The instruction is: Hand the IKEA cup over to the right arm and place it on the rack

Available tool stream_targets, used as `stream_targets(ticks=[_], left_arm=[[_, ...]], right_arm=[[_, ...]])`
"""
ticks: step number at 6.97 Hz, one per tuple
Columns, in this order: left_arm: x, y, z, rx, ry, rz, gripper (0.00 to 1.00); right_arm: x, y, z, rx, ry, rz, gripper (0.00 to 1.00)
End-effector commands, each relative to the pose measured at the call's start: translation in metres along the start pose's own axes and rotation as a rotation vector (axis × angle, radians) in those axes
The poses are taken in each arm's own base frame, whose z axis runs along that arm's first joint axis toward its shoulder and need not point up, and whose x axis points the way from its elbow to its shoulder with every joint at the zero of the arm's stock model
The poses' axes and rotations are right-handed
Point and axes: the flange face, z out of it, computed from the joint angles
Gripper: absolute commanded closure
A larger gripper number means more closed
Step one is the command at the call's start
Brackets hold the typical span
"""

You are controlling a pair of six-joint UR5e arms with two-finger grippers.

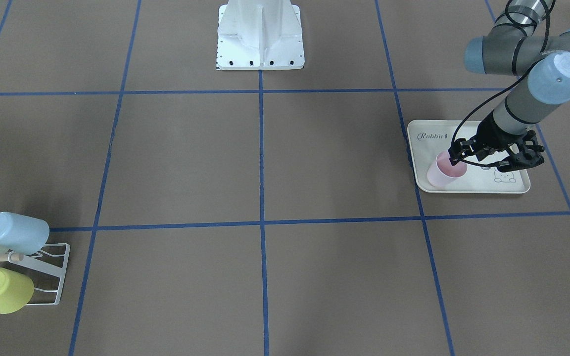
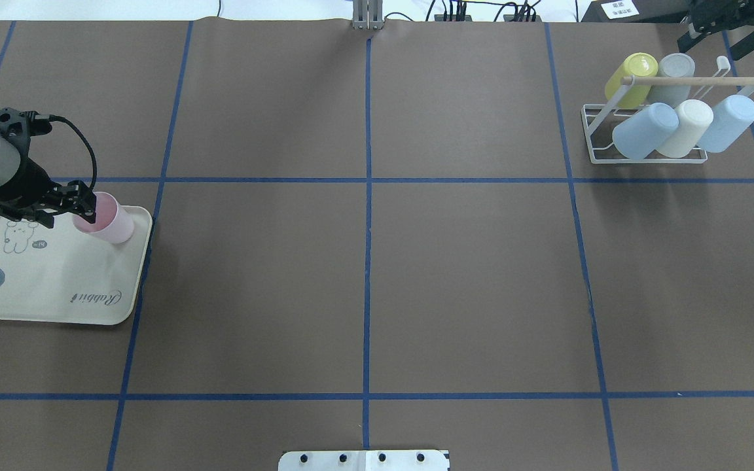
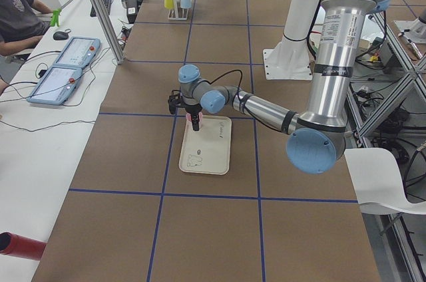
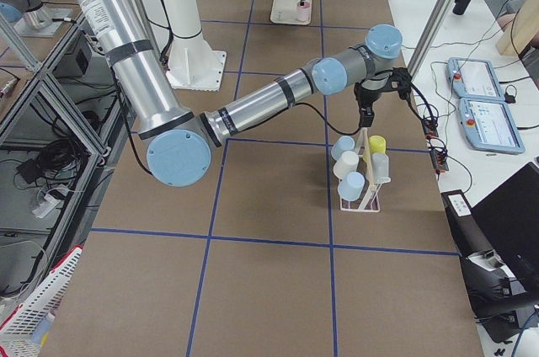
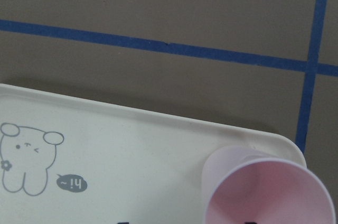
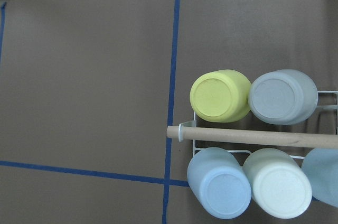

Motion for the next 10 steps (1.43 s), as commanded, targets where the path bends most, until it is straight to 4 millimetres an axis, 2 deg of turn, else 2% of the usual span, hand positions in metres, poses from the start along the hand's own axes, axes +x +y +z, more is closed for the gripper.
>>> stream_targets(ticks=[1, 2, 4, 5, 6, 7, 8, 9, 10], left_arm=[[0.003, 0.000, 0.003, -0.004, 0.001, -0.003, 0.87], [0.005, 0.000, 0.002, -0.009, 0.007, -0.003, 1.00], [0.017, 0.003, -0.012, 0.002, 0.031, 0.015, 1.00], [0.021, 0.005, -0.038, -0.007, 0.064, 0.006, 1.00], [0.039, 0.004, -0.076, 0.022, 0.083, -0.001, 1.00], [0.063, 0.008, -0.102, 0.045, 0.110, 0.012, 1.00], [0.096, 0.007, -0.115, 0.053, 0.154, -0.105, 1.00], [0.142, 0.015, -0.126, 0.044, 0.205, -0.159, 1.00], [0.176, 0.024, -0.138, 0.038, 0.263, -0.198, 1.00]], right_arm=[[-0.026, 0.016, 0.015, -0.016, -0.011, 0.021, 0.01], [-0.044, 0.024, 0.019, -0.023, -0.019, 0.017, 0.01], [-0.083, 0.043, 0.033, -0.046, -0.039, -0.003, 0.01], [-0.104, 0.054, 0.045, -0.068, -0.048, -0.023, 0.02], [-0.124, 0.064, 0.051, -0.067, -0.047, -0.033, 0.05], [-0.151, 0.077, 0.062, -0.007, -0.021, -0.025, 0.02], [-0.183, 0.094, 0.084, 0.049, -0.059, 0.016, 0.02], [-0.205, 0.107, 0.090, 0.069, -0.141, 0.076, 0.02], [-0.221, 0.119, 0.091, 0.077, -0.231, 0.134, 0.02]])
